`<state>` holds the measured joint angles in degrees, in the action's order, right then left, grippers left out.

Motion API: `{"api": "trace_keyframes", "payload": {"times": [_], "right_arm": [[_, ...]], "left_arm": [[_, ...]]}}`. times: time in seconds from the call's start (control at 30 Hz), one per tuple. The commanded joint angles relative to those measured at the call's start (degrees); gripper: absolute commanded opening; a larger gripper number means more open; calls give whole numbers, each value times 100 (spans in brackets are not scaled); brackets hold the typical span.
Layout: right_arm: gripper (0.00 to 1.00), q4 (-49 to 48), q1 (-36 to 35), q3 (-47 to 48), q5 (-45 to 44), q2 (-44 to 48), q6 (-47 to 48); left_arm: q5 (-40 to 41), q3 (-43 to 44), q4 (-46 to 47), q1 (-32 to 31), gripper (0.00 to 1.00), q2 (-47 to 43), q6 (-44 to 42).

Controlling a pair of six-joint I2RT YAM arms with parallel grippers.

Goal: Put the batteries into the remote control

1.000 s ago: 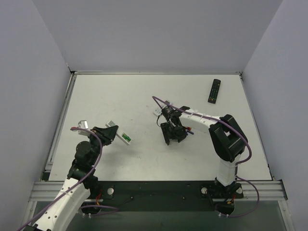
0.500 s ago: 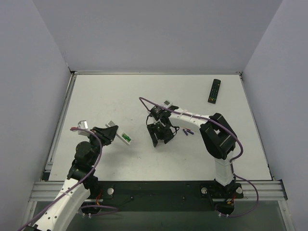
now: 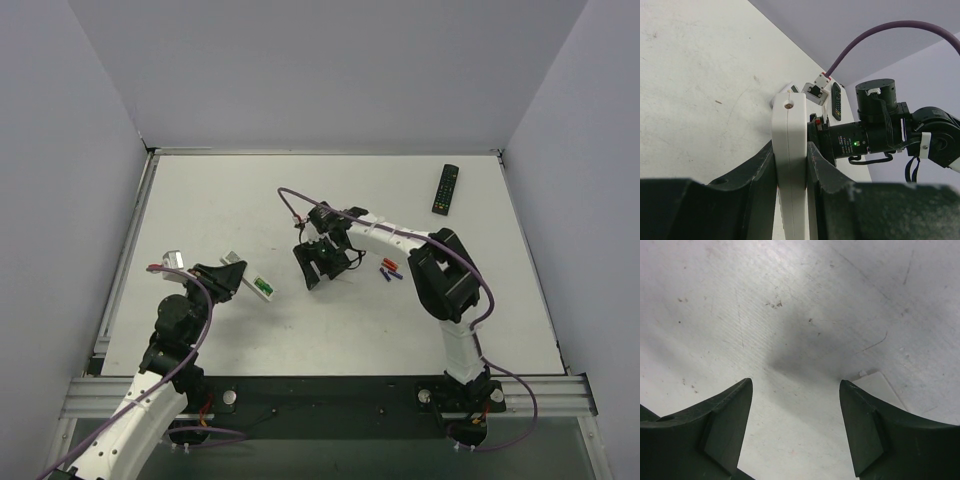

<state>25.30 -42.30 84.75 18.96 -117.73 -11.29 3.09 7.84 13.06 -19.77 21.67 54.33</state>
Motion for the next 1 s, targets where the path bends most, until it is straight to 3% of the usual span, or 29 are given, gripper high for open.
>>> {"api": "trace_keyframes", "payload": {"times": [0.0,0.2,0.4,0.97], "right_arm": [[66,159,82,86,468,565,1084],[66,177,451,-476,83,1068,2251],[64,562,530,-521,-217,858,3193],[51,1021,416,-363,-533,269,3748]], "left_arm": [[7,60,259,-18,0,-84,-45],[-2,69,267,-9,0,-75,-45],[-28,104,285,-9,0,-49,-36],[-81,245,276,-1,0,100,-62]]}}
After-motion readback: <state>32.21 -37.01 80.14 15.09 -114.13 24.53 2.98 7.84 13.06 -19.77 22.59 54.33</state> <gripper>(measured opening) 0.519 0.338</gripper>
